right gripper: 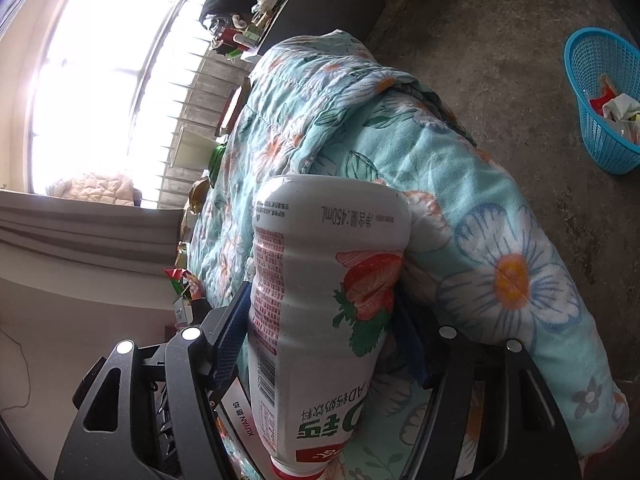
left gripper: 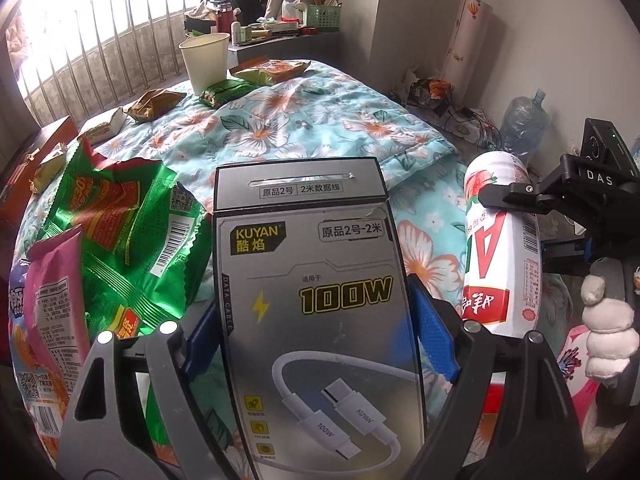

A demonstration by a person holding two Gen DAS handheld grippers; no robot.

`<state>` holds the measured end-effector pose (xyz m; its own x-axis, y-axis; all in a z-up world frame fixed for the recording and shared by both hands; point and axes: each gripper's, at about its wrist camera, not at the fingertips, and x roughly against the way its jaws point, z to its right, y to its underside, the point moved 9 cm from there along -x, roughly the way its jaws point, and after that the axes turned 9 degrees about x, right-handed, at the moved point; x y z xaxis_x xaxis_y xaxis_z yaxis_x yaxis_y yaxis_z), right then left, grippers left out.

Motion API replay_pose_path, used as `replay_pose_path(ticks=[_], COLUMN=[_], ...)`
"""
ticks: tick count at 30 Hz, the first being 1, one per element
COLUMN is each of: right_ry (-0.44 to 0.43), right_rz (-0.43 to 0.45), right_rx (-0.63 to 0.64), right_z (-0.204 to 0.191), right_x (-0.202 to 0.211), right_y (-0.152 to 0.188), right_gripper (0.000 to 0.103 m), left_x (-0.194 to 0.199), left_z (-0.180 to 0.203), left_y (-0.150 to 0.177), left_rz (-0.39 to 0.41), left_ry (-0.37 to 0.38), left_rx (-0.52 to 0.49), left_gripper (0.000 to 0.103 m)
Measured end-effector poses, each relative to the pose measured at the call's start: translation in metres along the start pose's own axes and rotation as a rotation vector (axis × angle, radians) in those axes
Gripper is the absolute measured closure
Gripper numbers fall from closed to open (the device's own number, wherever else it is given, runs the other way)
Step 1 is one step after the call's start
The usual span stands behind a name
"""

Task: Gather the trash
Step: 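Carry the box and bottle over the blue wastebasket and open both tools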

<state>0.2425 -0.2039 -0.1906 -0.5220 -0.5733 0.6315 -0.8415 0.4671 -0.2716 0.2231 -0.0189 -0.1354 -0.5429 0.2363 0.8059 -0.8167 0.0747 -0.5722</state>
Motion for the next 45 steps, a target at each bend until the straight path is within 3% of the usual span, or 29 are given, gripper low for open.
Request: replay_pose_path(ticks=[6,17,28,33,38,42,45], right_ry=[0.043,0.124,0.128,0.151,0.216,0.310,0.378], right_rz=[0.038,0.200,0.348,0.450,0.573,0.643,0.669], right_rx=[0.078,0.254,0.251,0.228,0.178,0.121,0.059], right_z=[-0.013,-0.043,-0.032,-0.012,0.028,0.076,0.121], right_x=[0.017,0.077,0.138,0.187,0.251,0.293,0.311], right_y=[0.002,0.002,-0.006,-0.021,-0.042,-0.064,-0.079], right_gripper=[0.039,0.039,0.040,0.040,0.040,0.040,0.040], left_x=[0.011,0.034,0.063,0.071,0.067,0.044,0.014], left_z=[0.000,0.012,0.057,0.103,0.179,0.254,0.311], left_y=[-0.002,-0.008,-0.024,-0.049,-0.084,-0.107,-0.113], left_rz=[0.024,0.078,0.144,0.168,0.174,0.143,0.077], left_ry=[0.014,0.016,0.043,0.118,0.221,0.305,0.372], left_rx=[0.011,-0.015,-0.083,-0.140,-0.235,-0.298,-0.326], left_gripper=[0.024,0.024,0.025,0.025,0.026,0.026,0.026])
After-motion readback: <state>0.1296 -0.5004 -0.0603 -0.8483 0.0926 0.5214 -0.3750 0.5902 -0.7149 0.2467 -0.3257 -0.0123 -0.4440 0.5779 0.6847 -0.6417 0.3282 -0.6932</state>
